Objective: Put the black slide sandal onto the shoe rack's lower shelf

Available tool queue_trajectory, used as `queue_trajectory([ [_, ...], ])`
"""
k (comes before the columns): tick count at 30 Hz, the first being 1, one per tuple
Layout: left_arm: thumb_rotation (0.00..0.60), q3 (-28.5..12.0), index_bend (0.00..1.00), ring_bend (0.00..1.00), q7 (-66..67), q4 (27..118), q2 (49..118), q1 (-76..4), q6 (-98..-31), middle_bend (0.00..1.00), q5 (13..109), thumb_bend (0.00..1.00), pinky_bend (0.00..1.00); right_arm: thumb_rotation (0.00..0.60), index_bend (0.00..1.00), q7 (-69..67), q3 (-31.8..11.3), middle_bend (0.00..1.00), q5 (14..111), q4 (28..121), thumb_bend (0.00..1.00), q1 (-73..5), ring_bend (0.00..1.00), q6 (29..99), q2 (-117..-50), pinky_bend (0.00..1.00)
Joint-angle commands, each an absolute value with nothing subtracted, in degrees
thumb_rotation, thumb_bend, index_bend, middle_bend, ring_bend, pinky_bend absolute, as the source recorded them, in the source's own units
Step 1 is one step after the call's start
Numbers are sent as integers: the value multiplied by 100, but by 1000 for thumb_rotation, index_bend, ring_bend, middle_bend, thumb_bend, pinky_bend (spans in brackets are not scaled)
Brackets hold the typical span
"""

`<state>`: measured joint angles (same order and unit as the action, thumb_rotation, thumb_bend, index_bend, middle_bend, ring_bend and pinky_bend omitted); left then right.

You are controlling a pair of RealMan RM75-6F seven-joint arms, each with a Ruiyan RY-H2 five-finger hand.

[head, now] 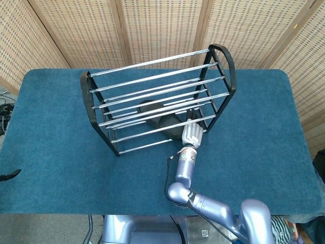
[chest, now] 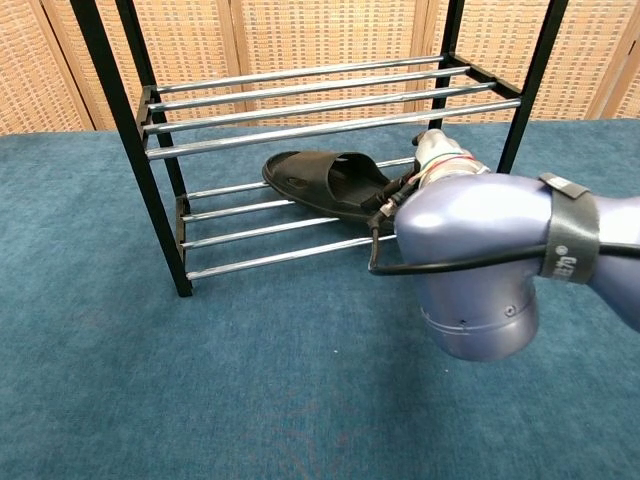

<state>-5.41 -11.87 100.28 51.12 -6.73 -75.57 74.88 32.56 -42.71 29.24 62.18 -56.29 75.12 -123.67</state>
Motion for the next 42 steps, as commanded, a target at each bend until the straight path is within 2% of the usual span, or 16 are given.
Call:
queue_trajectory([
  [1, 600, -539, 0, 0, -1192, 10027, 5111, -674, -7555, 0, 7493, 129, 0, 600, 27, 3225, -4144, 0, 2993, 6418, 0, -5479, 0, 7555, -12278, 0],
  [12, 600, -501, 0, 0, -1146, 10057, 5122, -661, -7601, 0, 7590, 129, 0, 600, 27, 3113, -3399, 0, 3404, 7473, 0, -4686, 0, 7651, -11695, 0],
  [24, 600, -474, 0, 0, -1064, 10101, 5138, -619, -7711, 0, 7658, 130, 0, 600, 27, 3000, -2256, 0, 3999, 8991, 0, -3665, 0, 7265, -10291, 0],
  [34, 600, -448, 0, 0, -986, 10145, 5161, -585, -7798, 0, 7718, 129, 0, 600, 27, 1342, -1122, 0, 5940, 9793, 0, -2804, 0, 6485, -8566, 0],
  [42, 600, -414, 0, 0, -785, 10203, 5219, -563, -7873, 0, 7766, 129, 0, 600, 27, -305, -193, 0, 8131, 9215, 0, -2525, 0, 6199, -7328, 0],
])
